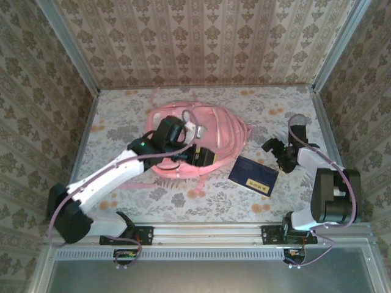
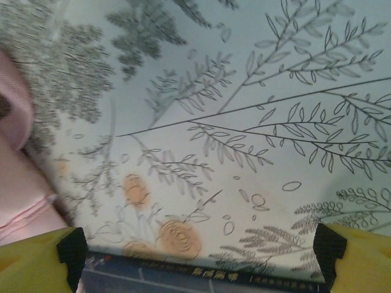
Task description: Pack the student bag
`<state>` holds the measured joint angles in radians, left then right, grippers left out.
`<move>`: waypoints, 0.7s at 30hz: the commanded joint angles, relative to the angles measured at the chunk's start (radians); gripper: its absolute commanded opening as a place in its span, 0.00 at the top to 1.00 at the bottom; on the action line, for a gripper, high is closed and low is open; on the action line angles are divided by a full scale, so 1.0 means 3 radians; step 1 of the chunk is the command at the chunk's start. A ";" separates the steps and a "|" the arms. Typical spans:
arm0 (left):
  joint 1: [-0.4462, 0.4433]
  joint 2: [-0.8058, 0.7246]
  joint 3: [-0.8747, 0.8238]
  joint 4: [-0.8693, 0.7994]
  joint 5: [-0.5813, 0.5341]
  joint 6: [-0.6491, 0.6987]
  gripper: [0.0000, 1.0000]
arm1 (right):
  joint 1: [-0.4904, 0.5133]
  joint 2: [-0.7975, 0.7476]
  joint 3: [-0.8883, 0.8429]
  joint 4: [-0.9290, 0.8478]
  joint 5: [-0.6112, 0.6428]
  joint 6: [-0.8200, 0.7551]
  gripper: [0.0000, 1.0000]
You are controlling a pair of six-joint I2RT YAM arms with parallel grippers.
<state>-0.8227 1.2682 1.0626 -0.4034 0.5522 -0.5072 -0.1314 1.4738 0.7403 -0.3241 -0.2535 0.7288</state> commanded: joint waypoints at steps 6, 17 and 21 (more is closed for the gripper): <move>-0.0122 -0.0372 -0.0735 -0.0065 -0.0199 0.0090 0.31 | 0.0190 -0.0249 -0.0316 0.0178 -0.0292 0.0104 0.03; -0.0203 0.0017 -0.0873 -0.0110 -0.0468 0.0193 0.35 | 0.0673 -0.1439 -0.1126 -0.0060 -0.0588 0.0382 0.03; -0.0208 0.0220 -0.0981 0.0142 -0.0350 0.0068 0.42 | 0.0919 -0.2060 -0.1570 0.0243 -0.0880 0.0691 0.07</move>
<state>-0.8776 1.3033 0.7975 -0.4072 0.4374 -0.4770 0.1013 0.9516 0.3386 -0.2863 -0.4198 0.8474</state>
